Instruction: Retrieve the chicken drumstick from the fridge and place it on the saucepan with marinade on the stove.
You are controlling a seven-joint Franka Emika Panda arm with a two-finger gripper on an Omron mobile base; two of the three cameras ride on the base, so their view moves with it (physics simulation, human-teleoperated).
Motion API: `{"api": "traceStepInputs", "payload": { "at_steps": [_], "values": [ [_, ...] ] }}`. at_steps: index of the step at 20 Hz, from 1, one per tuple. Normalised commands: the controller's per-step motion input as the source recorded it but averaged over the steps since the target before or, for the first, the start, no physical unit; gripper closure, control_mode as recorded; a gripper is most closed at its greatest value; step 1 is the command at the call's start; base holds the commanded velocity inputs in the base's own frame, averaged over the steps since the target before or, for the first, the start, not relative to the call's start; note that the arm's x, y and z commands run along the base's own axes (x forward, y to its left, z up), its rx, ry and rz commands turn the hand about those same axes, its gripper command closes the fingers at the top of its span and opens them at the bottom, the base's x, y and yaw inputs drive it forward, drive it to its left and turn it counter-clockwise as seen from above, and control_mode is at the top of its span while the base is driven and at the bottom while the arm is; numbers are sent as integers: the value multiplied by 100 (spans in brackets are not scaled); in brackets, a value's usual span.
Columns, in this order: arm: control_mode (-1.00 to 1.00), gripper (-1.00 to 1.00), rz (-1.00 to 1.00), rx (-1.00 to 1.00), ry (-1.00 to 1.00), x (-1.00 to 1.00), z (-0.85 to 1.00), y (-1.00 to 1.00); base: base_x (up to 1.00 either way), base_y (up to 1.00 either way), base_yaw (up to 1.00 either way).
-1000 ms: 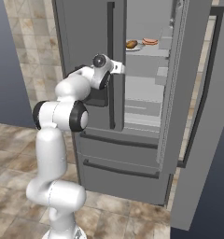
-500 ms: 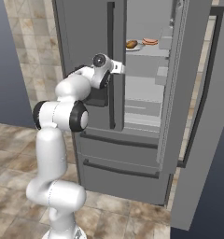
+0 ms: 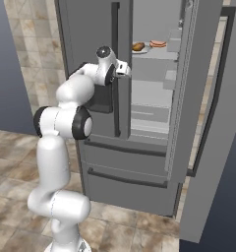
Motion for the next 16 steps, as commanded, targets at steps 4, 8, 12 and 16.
{"api": "traceStepInputs", "payload": {
  "at_steps": [4,8,12,16],
  "values": [
    [-100,100,1,0,0,-48,-7,47,0,0,0],
    [-100,100,2,-3,0,-60,-26,59,0,0,0],
    [-100,100,2,-5,-6,-73,-40,72,0,0,0],
    [-100,100,2,-5,-10,-75,-37,74,0,0,0]
  ]
}}
